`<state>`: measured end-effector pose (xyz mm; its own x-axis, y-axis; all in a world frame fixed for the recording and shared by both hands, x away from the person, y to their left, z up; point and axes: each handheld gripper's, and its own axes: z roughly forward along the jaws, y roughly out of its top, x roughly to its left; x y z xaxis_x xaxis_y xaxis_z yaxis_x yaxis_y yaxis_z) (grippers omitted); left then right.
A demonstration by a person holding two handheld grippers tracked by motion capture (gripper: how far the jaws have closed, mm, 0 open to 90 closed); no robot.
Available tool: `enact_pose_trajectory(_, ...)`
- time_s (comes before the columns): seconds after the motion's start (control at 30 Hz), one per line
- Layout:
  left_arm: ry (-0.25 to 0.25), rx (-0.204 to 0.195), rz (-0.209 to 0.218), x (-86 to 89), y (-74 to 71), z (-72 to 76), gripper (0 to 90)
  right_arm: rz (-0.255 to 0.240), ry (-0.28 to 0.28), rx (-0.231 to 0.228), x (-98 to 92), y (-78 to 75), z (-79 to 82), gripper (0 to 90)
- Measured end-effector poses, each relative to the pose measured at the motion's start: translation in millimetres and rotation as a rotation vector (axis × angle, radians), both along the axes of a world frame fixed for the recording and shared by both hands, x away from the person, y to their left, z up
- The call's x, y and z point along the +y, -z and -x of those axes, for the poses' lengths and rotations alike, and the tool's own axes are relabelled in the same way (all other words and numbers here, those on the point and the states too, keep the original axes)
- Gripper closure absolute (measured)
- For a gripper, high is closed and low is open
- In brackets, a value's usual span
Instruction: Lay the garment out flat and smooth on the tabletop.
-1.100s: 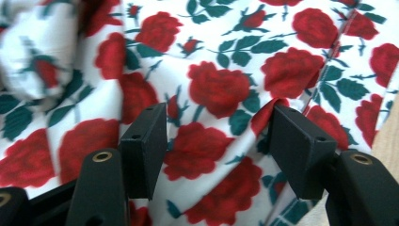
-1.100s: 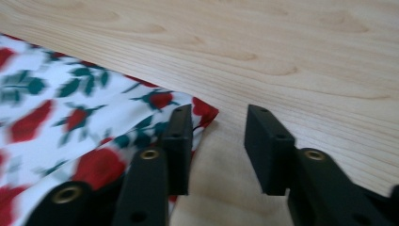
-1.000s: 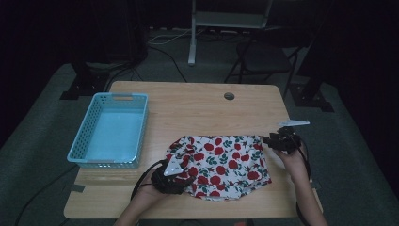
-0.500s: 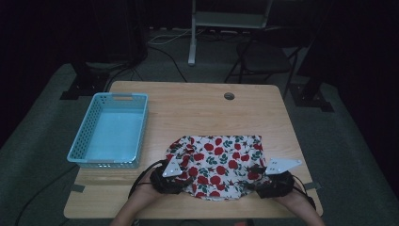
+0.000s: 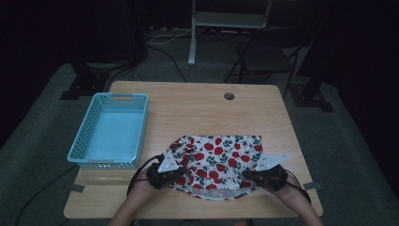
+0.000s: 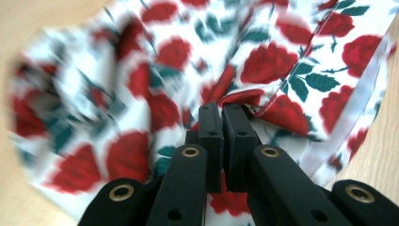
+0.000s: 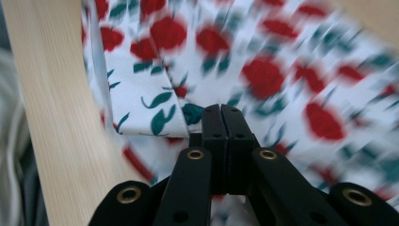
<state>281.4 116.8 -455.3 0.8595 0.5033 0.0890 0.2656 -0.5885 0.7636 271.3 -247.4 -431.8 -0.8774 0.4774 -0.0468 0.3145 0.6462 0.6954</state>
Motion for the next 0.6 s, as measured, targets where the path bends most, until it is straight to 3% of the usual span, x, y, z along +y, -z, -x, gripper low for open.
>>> enact_pose_trajectory(0.1, -0.009, -0.054, 0.016, 0.2, -20.3, -2.2, 88.2, -0.096, 0.047, -0.020, -5.7, -20.4, -9.4, 89.3)
enact_pose_trajectory(0.2, -0.041, -0.098, 0.006, -1.2, -36.2, -9.5, 88.1, -0.153, 0.108, -0.040, -12.0, -34.6, -23.5, 89.3)
enact_pose_trajectory(0.3, -0.060, -0.099, 0.012, -4.9, -45.4, -21.3, 88.0, -0.154, 0.168, -0.047, -15.1, -40.3, -40.8, 89.3)
enact_pose_trajectory(0.37, -0.064, -0.087, 0.007, -8.7, -45.8, -29.2, 87.9, -0.140, 0.209, -0.040, -15.6, -38.8, -57.7, 89.3)
enact_pose_trajectory(0.53, -0.111, -0.008, -0.018, -11.7, -32.4, -55.2, 87.9, -0.138, 0.290, 0.065, -15.1, -23.3, -91.1, 89.3)
enact_pose_trajectory(0.6, -0.137, 0.035, -0.005, -9.4, -25.5, -67.5, 87.9, -0.154, 0.310, 0.104, -16.0, -16.5, -101.0, 89.3)
